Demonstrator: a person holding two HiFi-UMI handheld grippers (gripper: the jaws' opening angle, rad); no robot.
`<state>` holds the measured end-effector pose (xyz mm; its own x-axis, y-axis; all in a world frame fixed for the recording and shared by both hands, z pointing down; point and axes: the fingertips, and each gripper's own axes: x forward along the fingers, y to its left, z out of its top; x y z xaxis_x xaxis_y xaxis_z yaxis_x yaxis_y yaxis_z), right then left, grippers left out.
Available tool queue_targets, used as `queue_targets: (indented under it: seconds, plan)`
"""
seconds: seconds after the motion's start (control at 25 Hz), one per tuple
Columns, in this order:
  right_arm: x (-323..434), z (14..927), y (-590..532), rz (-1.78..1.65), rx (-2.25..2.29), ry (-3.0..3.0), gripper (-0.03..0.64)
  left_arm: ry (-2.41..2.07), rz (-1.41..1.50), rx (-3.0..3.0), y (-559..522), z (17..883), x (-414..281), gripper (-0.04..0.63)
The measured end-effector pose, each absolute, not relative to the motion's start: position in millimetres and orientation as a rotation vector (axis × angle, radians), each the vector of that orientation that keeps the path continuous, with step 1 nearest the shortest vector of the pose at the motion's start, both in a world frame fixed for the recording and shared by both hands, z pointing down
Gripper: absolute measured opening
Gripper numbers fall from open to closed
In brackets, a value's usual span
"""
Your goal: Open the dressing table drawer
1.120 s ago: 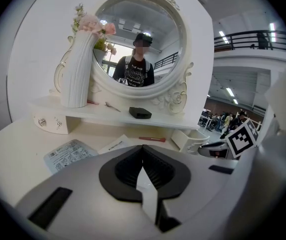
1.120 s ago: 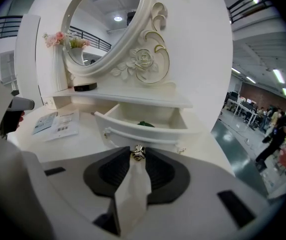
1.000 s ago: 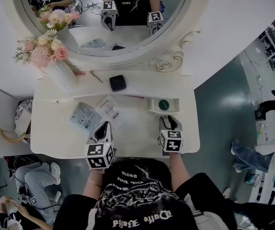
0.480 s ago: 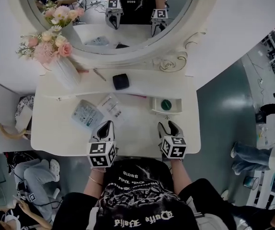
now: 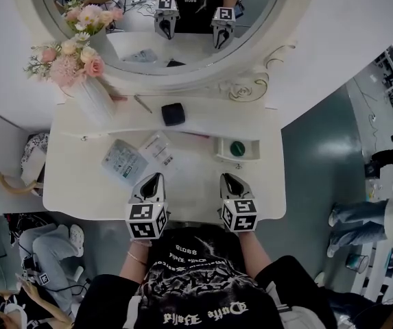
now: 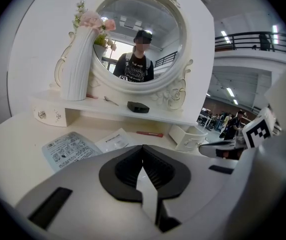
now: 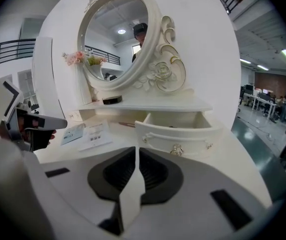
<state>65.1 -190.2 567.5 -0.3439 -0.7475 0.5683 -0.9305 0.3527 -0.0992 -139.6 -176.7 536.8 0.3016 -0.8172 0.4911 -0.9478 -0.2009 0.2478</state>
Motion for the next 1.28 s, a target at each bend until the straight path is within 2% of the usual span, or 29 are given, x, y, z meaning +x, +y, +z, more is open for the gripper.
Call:
queue_targets:
  seconds: [0.16, 1.28]
  plan:
    - [52, 560, -190, 0.532, 1.430, -2.243, 0.011, -1.557, 0.354, 2.076, -172, 538, -135, 0.015]
    - [20, 549, -184, 0.408, 1.349, -2.310, 0.009, -1.578, 0.434, 2.045, -155, 557, -150, 0.015]
